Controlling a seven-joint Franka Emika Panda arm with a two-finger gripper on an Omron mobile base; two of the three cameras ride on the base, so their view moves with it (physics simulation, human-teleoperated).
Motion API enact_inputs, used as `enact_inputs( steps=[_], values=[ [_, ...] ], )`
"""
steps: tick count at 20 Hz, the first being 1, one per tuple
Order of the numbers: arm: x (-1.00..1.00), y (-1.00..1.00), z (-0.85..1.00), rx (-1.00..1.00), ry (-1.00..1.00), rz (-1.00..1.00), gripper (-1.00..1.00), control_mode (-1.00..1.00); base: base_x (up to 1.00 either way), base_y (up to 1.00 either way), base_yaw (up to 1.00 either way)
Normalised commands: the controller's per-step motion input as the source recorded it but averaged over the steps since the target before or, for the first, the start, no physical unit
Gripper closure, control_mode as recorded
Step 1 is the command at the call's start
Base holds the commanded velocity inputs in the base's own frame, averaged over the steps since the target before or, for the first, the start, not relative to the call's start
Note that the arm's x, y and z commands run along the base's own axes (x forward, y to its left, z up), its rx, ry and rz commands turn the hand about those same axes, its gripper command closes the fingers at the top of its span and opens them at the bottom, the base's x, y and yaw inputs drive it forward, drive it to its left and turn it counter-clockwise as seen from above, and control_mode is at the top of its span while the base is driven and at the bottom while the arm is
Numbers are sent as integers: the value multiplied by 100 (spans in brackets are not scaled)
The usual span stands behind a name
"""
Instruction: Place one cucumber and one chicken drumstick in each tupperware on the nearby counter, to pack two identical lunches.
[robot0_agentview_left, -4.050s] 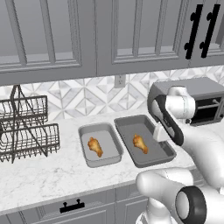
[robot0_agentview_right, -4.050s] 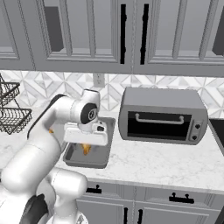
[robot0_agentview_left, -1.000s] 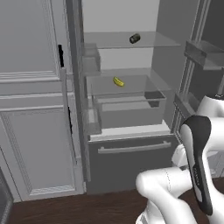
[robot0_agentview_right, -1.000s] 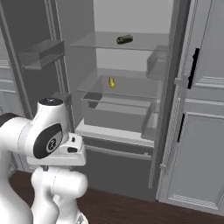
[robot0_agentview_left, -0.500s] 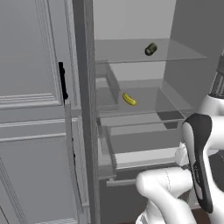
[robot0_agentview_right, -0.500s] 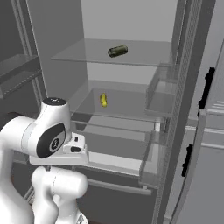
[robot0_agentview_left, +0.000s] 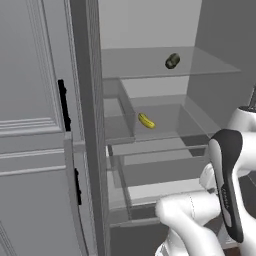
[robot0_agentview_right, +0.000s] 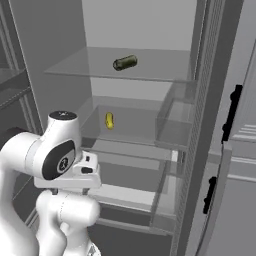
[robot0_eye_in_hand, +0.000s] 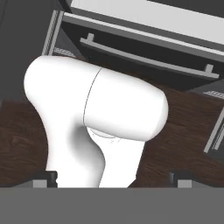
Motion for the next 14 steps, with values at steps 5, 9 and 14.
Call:
enact_inputs(
  steps=[5, 9, 14],
  values=[
    [0, 0, 0, 0, 0, 0, -100, 100, 59, 0, -15],
    [0, 0, 0, 0, 0, 0, -100, 100, 0, 0, 0],
    [1, 0, 0, 0, -3, 0, -100, -100, 0, 0, 0]
  ],
)
